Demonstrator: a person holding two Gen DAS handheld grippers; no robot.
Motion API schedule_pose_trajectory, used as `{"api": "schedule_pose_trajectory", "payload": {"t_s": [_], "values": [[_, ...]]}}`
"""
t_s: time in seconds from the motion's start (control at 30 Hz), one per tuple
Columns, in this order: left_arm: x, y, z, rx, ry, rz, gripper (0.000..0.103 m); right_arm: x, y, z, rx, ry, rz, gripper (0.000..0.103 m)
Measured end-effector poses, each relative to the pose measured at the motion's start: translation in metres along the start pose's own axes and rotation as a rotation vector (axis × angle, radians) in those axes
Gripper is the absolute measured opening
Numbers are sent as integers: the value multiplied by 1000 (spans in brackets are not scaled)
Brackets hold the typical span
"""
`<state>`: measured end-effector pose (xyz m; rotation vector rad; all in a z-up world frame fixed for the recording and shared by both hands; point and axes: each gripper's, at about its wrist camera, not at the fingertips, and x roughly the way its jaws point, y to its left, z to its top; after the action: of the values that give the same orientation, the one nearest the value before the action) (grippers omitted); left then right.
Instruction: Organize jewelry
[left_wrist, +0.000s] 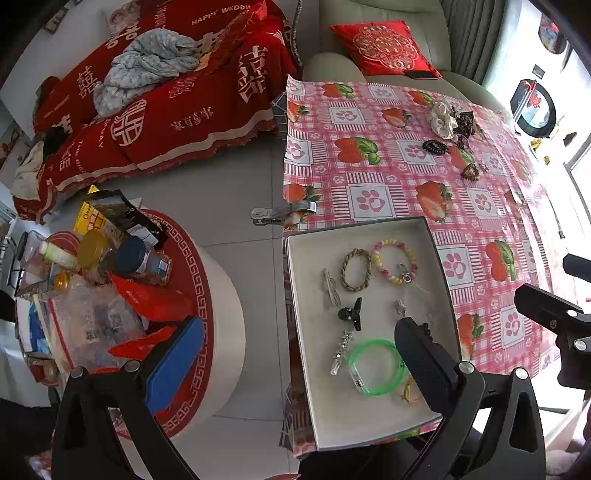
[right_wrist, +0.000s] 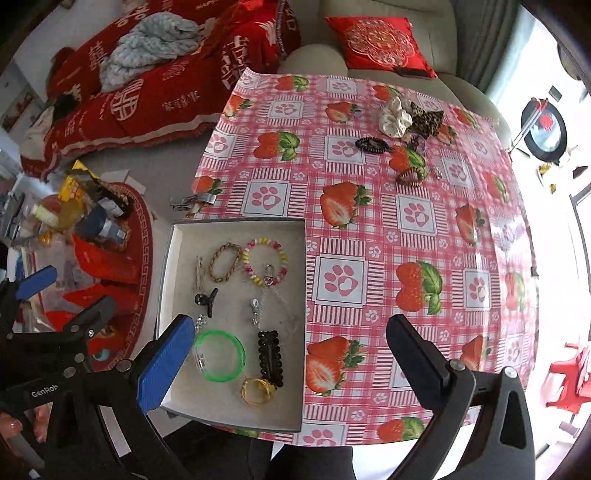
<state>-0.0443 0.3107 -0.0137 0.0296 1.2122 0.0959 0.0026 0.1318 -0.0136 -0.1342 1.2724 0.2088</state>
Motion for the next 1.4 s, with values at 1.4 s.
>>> {"api": "schedule_pose_trajectory", "payload": {"t_s": [1.4], "values": [[-12,-18,-4,-29,14,19,103,-10,-11,-4,-17,-4,11,103]]}}
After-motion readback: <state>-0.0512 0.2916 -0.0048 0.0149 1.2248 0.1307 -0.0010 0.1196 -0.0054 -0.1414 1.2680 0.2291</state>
